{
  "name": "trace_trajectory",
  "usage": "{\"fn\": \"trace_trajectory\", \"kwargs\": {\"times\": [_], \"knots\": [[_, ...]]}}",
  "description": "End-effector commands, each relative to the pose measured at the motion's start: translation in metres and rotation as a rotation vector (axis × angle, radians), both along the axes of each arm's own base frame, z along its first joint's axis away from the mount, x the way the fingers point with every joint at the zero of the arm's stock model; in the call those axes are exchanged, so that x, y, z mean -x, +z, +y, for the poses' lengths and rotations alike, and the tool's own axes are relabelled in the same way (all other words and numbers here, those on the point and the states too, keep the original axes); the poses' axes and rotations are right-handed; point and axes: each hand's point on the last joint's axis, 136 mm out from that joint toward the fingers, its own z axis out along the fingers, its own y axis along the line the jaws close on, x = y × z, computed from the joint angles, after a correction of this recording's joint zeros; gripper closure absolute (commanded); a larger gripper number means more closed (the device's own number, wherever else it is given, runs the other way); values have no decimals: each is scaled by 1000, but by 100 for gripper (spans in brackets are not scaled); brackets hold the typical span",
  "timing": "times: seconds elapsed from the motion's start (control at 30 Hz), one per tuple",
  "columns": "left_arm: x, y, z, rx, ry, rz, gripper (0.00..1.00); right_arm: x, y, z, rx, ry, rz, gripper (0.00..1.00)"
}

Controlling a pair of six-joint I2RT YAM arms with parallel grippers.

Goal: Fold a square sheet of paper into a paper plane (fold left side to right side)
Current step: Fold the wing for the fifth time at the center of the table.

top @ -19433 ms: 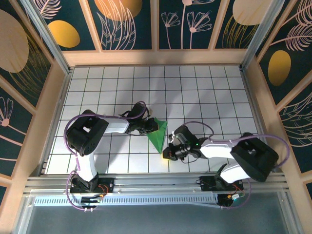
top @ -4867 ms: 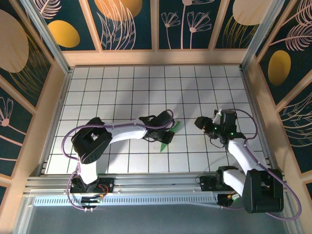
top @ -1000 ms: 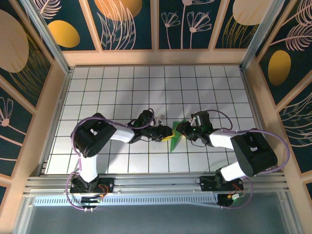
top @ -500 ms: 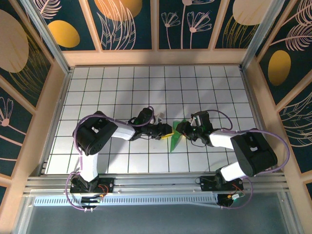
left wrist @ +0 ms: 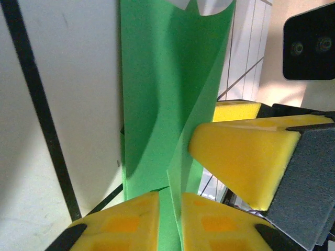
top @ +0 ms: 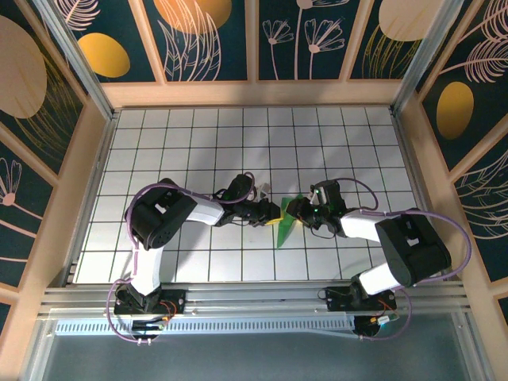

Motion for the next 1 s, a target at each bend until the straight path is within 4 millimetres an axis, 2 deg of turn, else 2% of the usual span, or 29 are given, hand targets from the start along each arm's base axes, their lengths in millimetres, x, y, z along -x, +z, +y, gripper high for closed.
{"fn": "trace_trajectory", "kwargs": {"times": [0.0, 0.13, 0.3, 0.67, 0.97], "knots": [[-4, -5, -2, -17, -6, -14, 87, 4, -19, -2, 72, 20, 16, 59], [-7, -10, -2, -33, 0, -14, 95, 4, -18, -2, 74, 24, 16, 59], [-7, -18, 1, -63, 8, -10, 100, 5, -19, -2, 79, 27, 18, 59], [-10, -29, 8, -141, 17, -21, 100, 3, -15, -2, 91, 35, 10, 59], [-12, -40, 18, -215, 44, -17, 100, 0, -1, 1, 60, 31, -22, 58]]}}
